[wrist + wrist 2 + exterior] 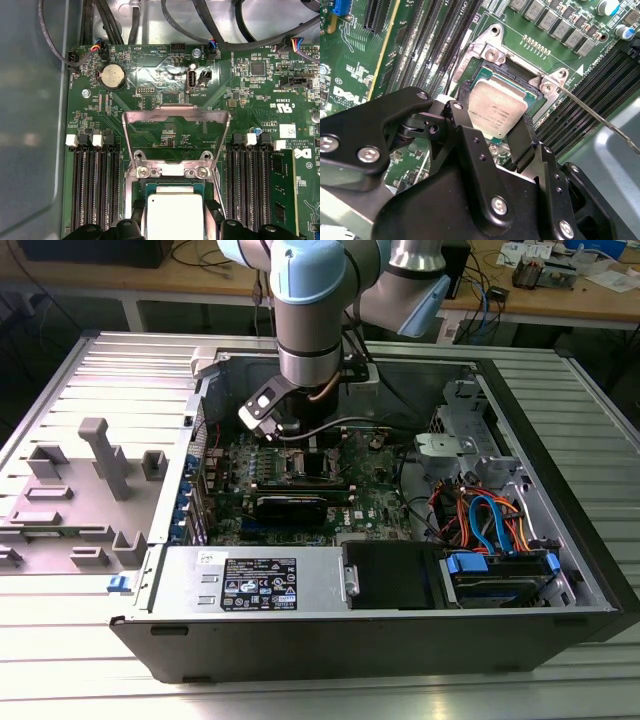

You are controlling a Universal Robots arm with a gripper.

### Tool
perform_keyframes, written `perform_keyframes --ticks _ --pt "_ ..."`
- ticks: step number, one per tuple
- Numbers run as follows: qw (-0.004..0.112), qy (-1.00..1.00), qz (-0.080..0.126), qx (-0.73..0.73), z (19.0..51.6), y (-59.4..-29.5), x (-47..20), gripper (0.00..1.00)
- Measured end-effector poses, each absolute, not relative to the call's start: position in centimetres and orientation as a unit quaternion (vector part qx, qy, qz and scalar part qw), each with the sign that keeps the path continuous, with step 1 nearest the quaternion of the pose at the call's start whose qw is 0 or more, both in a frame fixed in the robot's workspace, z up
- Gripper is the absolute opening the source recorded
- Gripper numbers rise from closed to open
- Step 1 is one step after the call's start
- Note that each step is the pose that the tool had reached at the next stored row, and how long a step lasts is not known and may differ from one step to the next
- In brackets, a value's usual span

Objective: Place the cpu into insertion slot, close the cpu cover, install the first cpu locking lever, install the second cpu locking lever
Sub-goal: 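Place the cpu into insertion slot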

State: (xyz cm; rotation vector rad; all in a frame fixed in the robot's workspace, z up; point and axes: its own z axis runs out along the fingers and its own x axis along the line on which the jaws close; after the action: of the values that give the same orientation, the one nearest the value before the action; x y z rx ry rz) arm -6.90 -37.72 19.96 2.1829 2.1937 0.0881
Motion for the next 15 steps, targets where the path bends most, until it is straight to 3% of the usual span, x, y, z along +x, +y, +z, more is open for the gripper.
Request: perform_keyframes --ticks 15 --pt "0.023 0.708 0.028 0.705 19.72 -37.62 -7.01 0.55"
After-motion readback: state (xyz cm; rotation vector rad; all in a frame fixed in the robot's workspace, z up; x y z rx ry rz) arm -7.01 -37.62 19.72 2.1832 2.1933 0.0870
